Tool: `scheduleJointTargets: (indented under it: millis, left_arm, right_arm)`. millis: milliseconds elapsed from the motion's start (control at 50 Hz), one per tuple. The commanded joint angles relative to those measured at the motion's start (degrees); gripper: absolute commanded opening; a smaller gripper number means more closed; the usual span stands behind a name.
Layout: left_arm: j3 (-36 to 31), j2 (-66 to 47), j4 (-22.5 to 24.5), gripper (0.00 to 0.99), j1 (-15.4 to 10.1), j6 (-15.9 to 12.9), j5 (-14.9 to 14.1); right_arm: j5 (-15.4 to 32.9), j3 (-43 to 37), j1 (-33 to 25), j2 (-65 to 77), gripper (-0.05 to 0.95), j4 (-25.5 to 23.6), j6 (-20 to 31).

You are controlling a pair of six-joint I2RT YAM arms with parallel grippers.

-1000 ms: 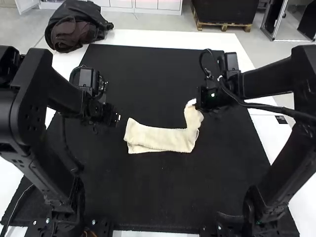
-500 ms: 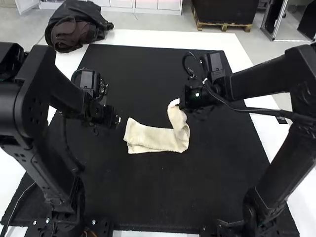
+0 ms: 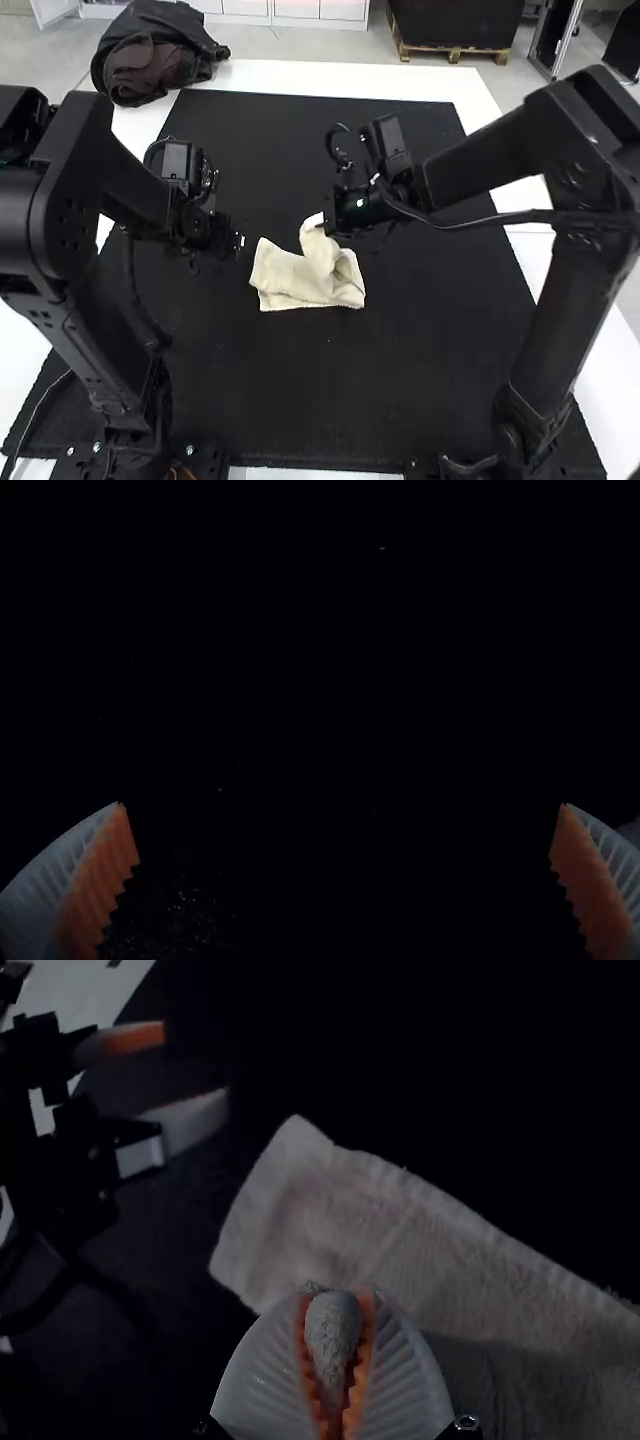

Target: Fold the towel.

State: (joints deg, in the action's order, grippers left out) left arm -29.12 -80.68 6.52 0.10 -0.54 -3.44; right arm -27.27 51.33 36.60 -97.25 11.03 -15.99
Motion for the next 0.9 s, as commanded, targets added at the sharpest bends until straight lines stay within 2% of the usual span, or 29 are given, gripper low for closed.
scheduleJointTargets:
  millis: [0,460,700,740,820,880]
  left_arm:
    - [-1.6,0.0,0.8,0.969,0.4,0.6,-0.7]
    - [-1.6,0.1,1.0,0.969,0.5,0.8,-0.7]
    - [-1.6,0.3,1.6,0.969,4.2,2.0,-0.7]
    - [-1.8,0.3,1.7,0.969,4.8,2.0,-0.6]
    - [-1.8,0.5,1.8,0.969,6.4,1.9,-0.4]
    - [-1.8,0.6,1.9,0.969,7.5,1.8,-0.3]
  right_arm:
    - [-1.1,3.4,1.9,-1.8,-0.02,0.8,-0.8]
    - [-1.2,9.6,6.4,-9.4,-0.02,2.4,-1.1]
    - [-1.5,12.0,6.8,-11.6,-0.02,3.6,-2.4]
    - [-1.5,12.0,6.8,-11.6,0.04,4.1,-2.6]
    - [-1.7,12.3,6.8,-11.7,0.27,5.6,-4.1]
    - [-2.0,12.4,6.8,-11.7,0.40,7.4,-5.2]
